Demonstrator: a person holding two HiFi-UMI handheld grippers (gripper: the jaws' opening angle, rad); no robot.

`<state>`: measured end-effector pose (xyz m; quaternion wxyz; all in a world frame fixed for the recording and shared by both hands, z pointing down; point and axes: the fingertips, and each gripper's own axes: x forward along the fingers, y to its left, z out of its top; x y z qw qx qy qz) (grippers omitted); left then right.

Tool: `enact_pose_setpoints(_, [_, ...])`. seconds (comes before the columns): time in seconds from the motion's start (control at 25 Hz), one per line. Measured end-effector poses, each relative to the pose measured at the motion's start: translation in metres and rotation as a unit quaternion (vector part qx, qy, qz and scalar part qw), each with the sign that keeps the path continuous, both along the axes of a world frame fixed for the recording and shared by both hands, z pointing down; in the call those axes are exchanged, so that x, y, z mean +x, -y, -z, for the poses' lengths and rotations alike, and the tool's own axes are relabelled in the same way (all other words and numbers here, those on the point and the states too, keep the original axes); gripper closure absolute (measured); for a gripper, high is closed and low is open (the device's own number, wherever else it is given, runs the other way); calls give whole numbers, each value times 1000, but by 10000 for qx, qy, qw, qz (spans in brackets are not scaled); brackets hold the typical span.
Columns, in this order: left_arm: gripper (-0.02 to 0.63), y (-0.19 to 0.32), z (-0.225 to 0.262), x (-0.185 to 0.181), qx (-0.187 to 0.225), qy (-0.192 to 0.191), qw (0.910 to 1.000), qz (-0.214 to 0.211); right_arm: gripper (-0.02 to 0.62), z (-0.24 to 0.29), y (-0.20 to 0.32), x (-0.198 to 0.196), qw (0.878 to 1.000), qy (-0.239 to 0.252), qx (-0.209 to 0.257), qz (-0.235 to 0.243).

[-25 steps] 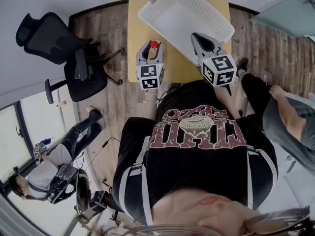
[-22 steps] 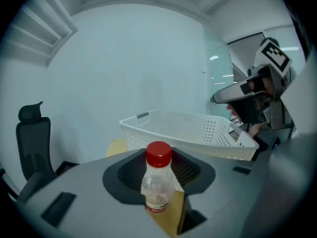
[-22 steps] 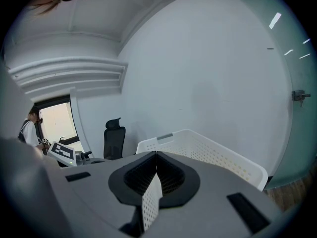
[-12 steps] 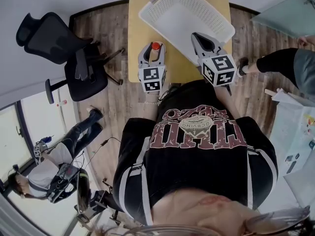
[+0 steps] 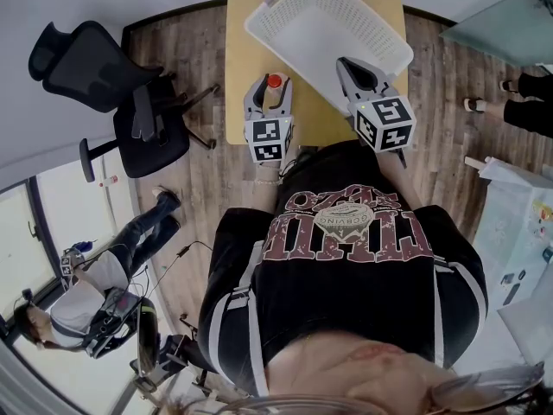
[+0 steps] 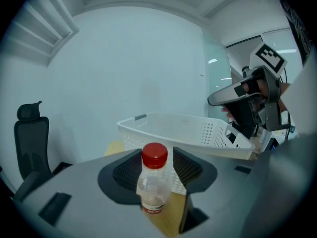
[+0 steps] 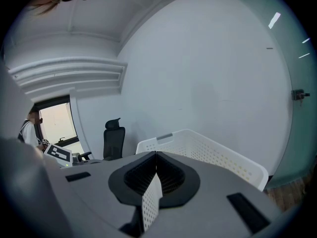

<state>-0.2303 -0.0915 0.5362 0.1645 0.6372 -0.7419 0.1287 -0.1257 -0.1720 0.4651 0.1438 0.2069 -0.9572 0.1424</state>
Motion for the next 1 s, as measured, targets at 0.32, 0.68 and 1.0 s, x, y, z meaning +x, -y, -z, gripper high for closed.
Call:
enact_pose_setpoints(0.32, [376,-3,7,-4,121,65,9999,93,577,-1,-2,-4,10000,6,-4,21])
enact_pose_setpoints(0.68, [376,-6,36,-10,417,230,9986,231,577,0,-1,-5,10000,23,-4,15])
enact_pose_setpoints(1.0, [377,-6,58,-19,661,74,9969,416,577,0,0,-8,10000,46,-2,14])
